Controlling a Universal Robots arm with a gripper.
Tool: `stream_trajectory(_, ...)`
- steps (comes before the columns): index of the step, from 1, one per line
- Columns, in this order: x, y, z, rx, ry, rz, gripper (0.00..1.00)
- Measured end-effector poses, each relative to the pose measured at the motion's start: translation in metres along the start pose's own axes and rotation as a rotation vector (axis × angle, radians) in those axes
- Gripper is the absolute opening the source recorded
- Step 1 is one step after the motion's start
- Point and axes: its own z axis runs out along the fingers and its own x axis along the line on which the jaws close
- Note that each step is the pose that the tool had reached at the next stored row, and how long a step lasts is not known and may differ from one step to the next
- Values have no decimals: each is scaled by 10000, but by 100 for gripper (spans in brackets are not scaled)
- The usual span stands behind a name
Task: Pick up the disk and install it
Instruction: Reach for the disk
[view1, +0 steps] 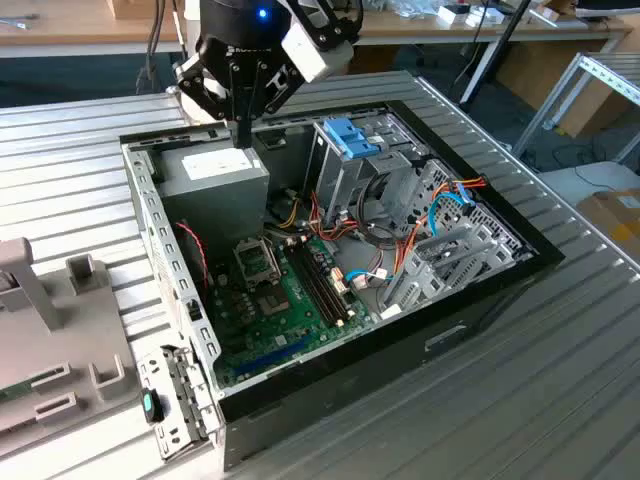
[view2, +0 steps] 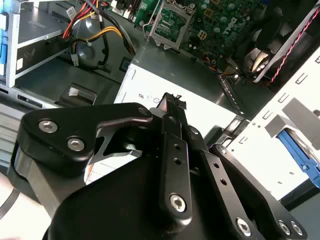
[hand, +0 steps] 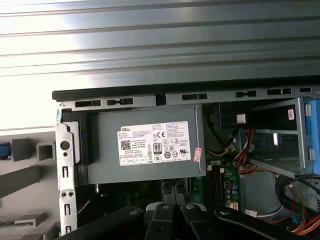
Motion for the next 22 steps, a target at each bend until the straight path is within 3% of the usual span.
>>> stream_trajectory(11,2,0,0,0,0,0,11)
stream_trajectory(22,82,-6,-1,0,0,0,11)
